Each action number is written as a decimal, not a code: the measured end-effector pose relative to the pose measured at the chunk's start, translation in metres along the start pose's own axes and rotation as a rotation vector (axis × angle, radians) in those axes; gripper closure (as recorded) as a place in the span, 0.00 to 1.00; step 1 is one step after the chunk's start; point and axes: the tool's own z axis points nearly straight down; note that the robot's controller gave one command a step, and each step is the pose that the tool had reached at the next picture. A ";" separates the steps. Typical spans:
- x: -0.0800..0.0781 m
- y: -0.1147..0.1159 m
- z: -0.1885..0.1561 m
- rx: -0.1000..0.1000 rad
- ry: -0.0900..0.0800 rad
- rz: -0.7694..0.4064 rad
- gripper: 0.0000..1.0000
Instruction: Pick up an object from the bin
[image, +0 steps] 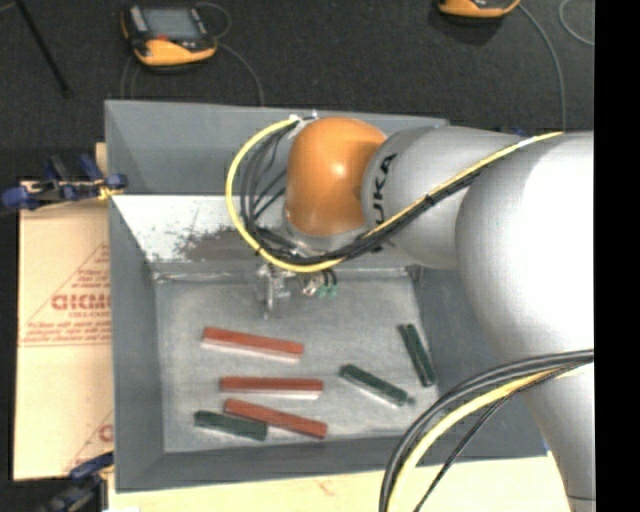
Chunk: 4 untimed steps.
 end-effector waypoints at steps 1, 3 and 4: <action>0.000 0.001 0.000 -0.002 0.000 0.002 0.00; 0.096 0.035 0.011 -0.001 0.005 -0.080 1.00; 0.096 0.035 0.012 -0.002 0.000 -0.076 0.00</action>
Offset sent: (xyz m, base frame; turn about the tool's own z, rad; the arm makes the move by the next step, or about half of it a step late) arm 0.0000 0.0000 0.0000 0.0000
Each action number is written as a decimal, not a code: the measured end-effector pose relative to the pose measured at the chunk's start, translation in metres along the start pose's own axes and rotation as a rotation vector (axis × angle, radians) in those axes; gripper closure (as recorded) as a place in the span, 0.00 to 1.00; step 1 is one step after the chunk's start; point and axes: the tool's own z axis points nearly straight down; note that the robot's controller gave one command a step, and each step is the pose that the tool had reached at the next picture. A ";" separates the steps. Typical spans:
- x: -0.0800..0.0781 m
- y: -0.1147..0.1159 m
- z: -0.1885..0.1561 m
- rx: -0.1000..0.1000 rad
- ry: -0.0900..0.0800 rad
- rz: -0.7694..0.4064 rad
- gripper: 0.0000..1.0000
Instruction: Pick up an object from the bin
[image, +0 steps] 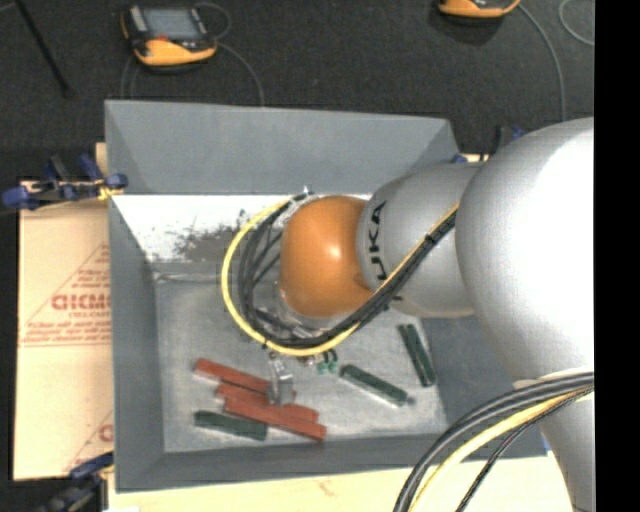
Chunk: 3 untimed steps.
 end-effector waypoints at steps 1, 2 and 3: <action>0.000 0.000 0.000 0.000 0.000 0.001 0.00; -0.038 0.115 -0.002 -0.002 -0.005 -0.064 1.00; -0.036 0.115 0.000 -0.001 0.000 -0.063 0.00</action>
Offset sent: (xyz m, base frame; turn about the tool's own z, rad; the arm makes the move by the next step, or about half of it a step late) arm 0.0080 0.1195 -0.0017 -0.0635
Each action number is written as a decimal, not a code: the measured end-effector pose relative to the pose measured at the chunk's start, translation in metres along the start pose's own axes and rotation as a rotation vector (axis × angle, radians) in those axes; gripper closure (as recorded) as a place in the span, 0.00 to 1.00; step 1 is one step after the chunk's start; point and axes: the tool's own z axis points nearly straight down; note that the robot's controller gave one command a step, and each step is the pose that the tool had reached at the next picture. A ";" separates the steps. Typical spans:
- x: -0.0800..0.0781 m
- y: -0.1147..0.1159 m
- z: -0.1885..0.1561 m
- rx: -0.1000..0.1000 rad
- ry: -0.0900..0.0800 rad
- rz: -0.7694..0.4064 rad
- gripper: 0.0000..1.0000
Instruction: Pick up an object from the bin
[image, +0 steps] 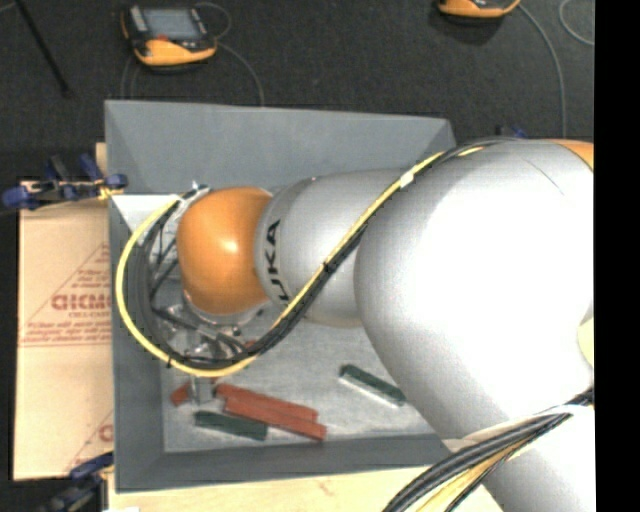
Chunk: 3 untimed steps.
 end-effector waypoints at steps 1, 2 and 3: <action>0.000 0.000 0.000 0.000 0.000 0.001 0.00; 0.071 -0.073 -0.003 0.002 0.003 -0.219 1.00; 0.071 -0.073 -0.003 0.002 0.003 -0.218 1.00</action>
Offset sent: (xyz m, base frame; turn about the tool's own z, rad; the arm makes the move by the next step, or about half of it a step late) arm -0.0480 -0.0895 0.0023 -0.2220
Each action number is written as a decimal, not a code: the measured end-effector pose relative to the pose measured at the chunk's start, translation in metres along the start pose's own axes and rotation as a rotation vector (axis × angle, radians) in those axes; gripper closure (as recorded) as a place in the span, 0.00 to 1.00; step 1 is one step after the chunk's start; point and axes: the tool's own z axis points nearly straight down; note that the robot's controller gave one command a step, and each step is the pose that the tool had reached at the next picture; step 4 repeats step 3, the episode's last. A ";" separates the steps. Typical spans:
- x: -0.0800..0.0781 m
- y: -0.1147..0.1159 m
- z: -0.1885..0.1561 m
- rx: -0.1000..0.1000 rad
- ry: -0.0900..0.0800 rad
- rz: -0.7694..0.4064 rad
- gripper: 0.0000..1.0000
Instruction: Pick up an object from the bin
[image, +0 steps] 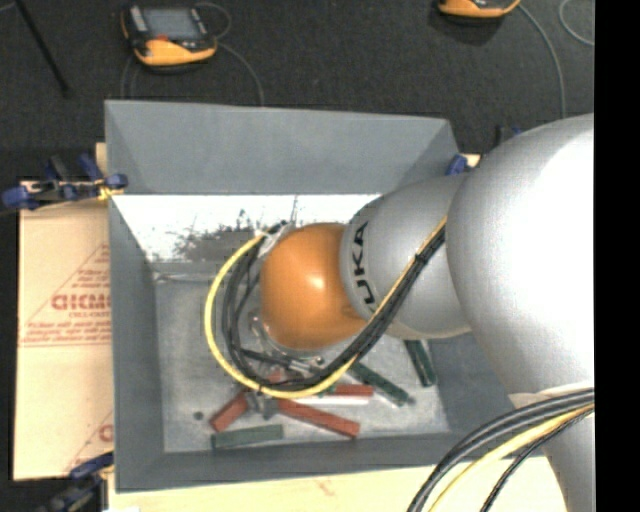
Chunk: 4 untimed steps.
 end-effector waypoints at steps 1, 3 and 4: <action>0.010 0.006 -0.041 -0.001 0.009 0.010 1.00; 0.001 -0.005 -0.165 0.001 -0.001 0.014 1.00; 0.001 -0.005 -0.165 0.001 -0.001 0.014 1.00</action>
Offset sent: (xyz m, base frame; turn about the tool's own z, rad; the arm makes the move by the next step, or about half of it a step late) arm -0.0030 0.0080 0.0846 0.0482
